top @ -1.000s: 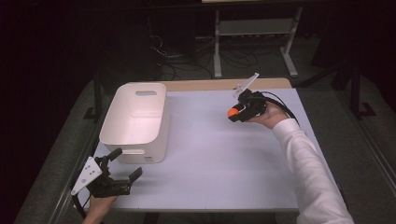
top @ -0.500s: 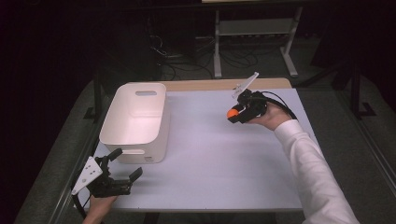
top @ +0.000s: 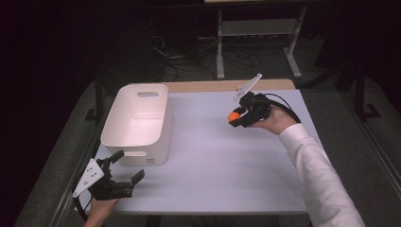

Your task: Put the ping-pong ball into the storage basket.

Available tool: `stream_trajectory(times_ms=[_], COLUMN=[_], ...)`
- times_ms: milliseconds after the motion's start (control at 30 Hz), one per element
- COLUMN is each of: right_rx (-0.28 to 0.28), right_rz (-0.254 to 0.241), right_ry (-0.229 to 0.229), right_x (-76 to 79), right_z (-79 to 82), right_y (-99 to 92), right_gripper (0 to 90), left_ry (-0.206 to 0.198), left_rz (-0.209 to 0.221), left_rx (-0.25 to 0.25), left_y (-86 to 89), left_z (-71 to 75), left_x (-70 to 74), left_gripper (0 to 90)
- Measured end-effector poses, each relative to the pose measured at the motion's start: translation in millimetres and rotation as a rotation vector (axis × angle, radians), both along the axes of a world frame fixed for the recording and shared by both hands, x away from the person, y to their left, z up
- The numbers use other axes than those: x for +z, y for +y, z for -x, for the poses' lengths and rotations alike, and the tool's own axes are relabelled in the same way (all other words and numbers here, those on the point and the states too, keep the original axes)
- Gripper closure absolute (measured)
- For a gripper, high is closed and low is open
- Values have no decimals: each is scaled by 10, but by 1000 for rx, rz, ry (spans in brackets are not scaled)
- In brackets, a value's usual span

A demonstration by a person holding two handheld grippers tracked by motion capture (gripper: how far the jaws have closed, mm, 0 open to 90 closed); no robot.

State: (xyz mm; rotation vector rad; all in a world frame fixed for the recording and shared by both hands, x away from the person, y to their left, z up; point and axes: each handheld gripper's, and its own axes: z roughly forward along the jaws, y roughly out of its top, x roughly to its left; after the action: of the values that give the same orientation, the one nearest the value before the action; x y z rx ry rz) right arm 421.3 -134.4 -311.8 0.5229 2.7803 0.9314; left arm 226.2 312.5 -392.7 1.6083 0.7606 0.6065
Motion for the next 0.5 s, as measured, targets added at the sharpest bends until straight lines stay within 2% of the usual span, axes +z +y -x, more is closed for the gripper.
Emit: stream_trajectory(times_ms=[267,500], right_rx=[10,32], right_rz=[0,6], right_ry=[0,-22], right_x=[75,230], right_z=[53,66], right_y=[35,88], right_gripper=[495,496], left_ry=[1,-1], left_rz=[2,3], left_rx=[-1,-2], left_y=[-3,-1], left_z=[1,0], left_x=[-1,0], left_gripper=[0,0])
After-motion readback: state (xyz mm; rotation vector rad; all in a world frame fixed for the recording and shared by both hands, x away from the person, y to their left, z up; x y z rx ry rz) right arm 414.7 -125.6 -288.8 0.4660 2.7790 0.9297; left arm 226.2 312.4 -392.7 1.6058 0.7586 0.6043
